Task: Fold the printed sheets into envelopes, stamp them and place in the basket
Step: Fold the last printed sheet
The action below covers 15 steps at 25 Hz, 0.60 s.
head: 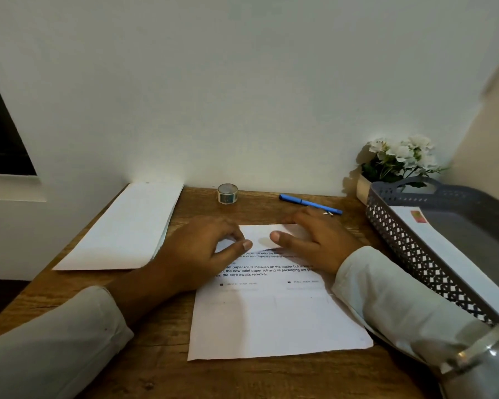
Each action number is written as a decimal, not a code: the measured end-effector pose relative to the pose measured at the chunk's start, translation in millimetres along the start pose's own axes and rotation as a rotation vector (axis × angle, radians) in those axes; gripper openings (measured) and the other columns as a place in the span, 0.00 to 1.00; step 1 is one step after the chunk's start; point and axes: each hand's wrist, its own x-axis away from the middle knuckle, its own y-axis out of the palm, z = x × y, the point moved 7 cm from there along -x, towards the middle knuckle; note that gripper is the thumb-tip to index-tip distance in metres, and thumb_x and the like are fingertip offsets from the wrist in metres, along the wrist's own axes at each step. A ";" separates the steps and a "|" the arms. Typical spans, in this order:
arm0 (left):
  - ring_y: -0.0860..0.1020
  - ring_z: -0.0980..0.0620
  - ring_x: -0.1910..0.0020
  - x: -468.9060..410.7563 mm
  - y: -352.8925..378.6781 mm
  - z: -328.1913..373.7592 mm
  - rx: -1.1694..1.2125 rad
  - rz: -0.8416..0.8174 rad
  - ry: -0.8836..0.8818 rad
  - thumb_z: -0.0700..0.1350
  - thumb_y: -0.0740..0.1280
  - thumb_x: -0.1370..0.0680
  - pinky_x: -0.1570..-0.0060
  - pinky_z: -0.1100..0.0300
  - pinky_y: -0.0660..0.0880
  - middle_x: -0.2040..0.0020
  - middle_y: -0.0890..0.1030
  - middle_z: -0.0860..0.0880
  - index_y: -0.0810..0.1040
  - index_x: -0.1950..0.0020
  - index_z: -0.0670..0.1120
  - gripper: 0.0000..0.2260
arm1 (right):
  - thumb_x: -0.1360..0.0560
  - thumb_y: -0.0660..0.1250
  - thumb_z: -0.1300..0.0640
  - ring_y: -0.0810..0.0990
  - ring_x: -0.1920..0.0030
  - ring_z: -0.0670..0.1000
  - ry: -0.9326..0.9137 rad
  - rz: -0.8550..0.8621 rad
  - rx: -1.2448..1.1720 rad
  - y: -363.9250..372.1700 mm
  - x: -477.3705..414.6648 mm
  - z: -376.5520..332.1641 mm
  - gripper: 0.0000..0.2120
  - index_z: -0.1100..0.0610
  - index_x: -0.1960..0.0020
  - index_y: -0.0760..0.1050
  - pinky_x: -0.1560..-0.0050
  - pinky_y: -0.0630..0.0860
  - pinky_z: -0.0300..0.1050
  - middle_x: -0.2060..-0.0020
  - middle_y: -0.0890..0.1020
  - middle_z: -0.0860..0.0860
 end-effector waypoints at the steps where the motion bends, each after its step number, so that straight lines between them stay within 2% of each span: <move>1: 0.75 0.60 0.40 0.9 2.3 1.3 -0.031 -0.022 -0.007 0.66 0.57 0.22 0.39 0.58 0.73 0.39 0.79 0.62 0.78 0.38 0.58 0.20 | 0.35 0.44 0.16 0.72 0.33 0.49 -0.004 -0.011 0.018 0.1 2.4 -4.7 0.46 0.44 0.32 0.74 0.32 0.70 0.54 0.33 0.75 0.44; 2: 0.72 0.58 0.34 1.7 5.8 1.9 -0.068 -0.063 -0.023 0.65 0.56 0.20 0.34 0.60 0.69 0.33 0.76 0.61 0.75 0.33 0.59 0.21 | 0.31 0.42 0.19 0.71 0.30 0.50 -0.019 -0.021 0.056 0.1 4.2 -10.4 0.45 0.45 0.29 0.72 0.30 0.68 0.55 0.30 0.73 0.44; 4: 0.59 0.56 0.23 2.9 16.8 1.2 -0.158 -0.185 -0.051 0.62 0.54 0.18 0.27 0.61 0.55 0.21 0.62 0.57 0.63 0.22 0.56 0.25 | 0.24 0.43 0.27 0.63 0.23 0.51 -0.080 -0.054 0.151 5.4 7.7 -27.2 0.38 0.46 0.23 0.65 0.23 0.60 0.54 0.23 0.67 0.46; 6: 0.49 0.55 0.20 4.0 24.5 2.8 -0.227 -0.279 -0.047 0.61 0.50 0.17 0.24 0.59 0.46 0.18 0.51 0.54 0.52 0.18 0.52 0.28 | 0.18 0.45 0.34 0.53 0.19 0.48 -0.142 -0.123 0.174 18.1 10.5 -45.1 0.33 0.49 0.19 0.56 0.20 0.49 0.47 0.19 0.58 0.47; 9: 0.45 0.54 0.20 3.9 29.4 3.2 -0.279 -0.318 -0.040 0.61 0.46 0.17 0.22 0.55 0.43 0.18 0.47 0.51 0.47 0.18 0.50 0.30 | 0.16 0.45 0.37 0.44 0.18 0.47 -0.181 -0.233 0.202 37.0 11.9 -59.6 0.32 0.51 0.17 0.47 0.23 0.41 0.42 0.17 0.48 0.48; 11: 0.43 0.54 0.20 4.7 32.2 0.1 -0.315 -0.351 -0.055 0.63 0.43 0.17 0.22 0.54 0.43 0.18 0.44 0.51 0.44 0.18 0.49 0.31 | 0.17 0.44 0.37 0.42 0.19 0.47 -0.131 -0.276 0.226 41.2 7.7 -53.0 0.33 0.52 0.17 0.44 0.22 0.40 0.45 0.17 0.44 0.48; 15: 0.42 0.53 0.19 8.6 31.2 -6.6 -0.360 -0.379 -0.141 0.67 0.41 0.21 0.21 0.53 0.42 0.18 0.43 0.49 0.43 0.18 0.47 0.37 | 0.18 0.42 0.34 0.40 0.18 0.50 0.092 -0.263 0.302 30.8 -2.7 -13.0 0.36 0.52 0.17 0.40 0.20 0.40 0.54 0.18 0.41 0.49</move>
